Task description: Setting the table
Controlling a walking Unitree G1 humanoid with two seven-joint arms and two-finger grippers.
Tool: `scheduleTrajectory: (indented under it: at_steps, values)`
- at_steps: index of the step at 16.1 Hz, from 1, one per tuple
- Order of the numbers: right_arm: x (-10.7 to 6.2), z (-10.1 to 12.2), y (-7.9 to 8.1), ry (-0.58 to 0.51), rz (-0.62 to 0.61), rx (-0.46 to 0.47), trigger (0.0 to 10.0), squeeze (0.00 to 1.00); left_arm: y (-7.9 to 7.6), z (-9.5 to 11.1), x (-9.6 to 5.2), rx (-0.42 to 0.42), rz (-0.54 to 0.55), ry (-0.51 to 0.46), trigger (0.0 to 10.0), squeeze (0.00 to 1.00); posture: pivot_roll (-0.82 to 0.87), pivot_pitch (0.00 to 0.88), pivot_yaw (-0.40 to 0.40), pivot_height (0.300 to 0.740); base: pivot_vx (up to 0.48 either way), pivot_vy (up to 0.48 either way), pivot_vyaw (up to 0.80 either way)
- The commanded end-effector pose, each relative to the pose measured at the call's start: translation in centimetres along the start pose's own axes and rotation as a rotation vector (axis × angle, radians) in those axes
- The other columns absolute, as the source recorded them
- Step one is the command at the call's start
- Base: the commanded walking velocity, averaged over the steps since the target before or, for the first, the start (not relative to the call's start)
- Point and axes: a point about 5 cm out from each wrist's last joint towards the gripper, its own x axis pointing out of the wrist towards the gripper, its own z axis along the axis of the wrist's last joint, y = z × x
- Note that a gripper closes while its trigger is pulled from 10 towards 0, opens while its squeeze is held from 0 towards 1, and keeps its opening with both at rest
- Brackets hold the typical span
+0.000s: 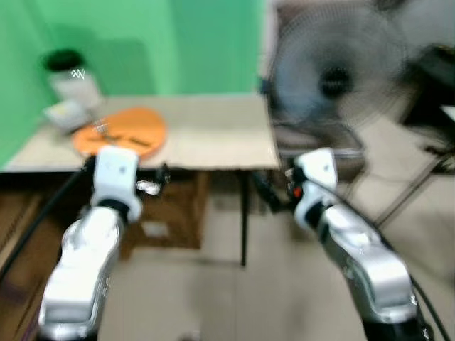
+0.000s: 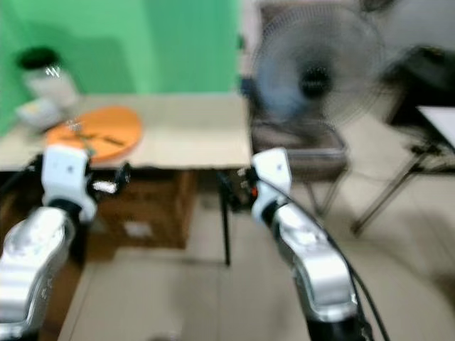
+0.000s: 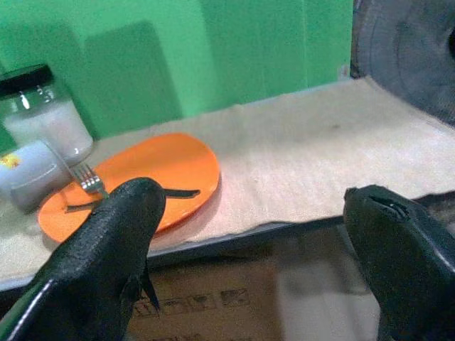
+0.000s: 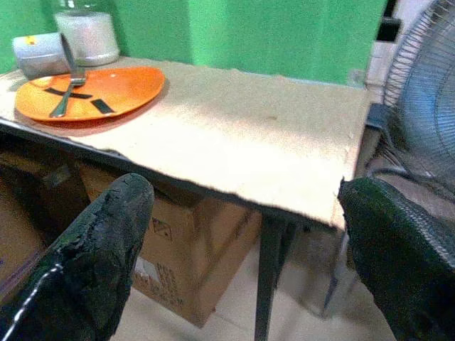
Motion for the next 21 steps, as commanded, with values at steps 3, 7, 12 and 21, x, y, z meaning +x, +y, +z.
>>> scheduleTrajectory:
  at_steps: [3, 7, 12, 21]
  values:
    - [0.6, 0.3, 0.0, -0.006, -0.029, -0.008, 10.0, 1.0, 1.2, 0.5, 0.1, 0.034, 0.028, -0.009, 10.0, 0.0, 0.14, 0.0, 0.003, 0.74, 0.35, 0.0, 0.8]
    - [0.5, 0.0, -0.7, 0.006, -0.033, -0.01, 10.0, 1.0, 0.6, 0.1, -0.3, 0.041, 0.005, 0.005, 10.0, 0.0, 0.14, 0.0, 0.02, 0.74, 0.35, 0.0, 0.0]
    - [0.9, 0.6, 0.2, -0.018, 0.04, -0.013, 10.0, 1.0, 1.4, 0.5, -0.2, 0.03, 0.037, -0.007, 10.0, 0.0, 0.15, 0.0, 0.007, 0.74, 0.35, 0.0, 0.09]
    - [0.6, -0.1, 0.7, 0.015, 0.099, -0.053, 10.0, 1.0, 0.2, -0.3, -1.3, 0.064, -0.025, 0.025, 10.0, 0.0, 0.16, 0.0, 0.012, 0.74, 0.347, 0.0, 0.71]
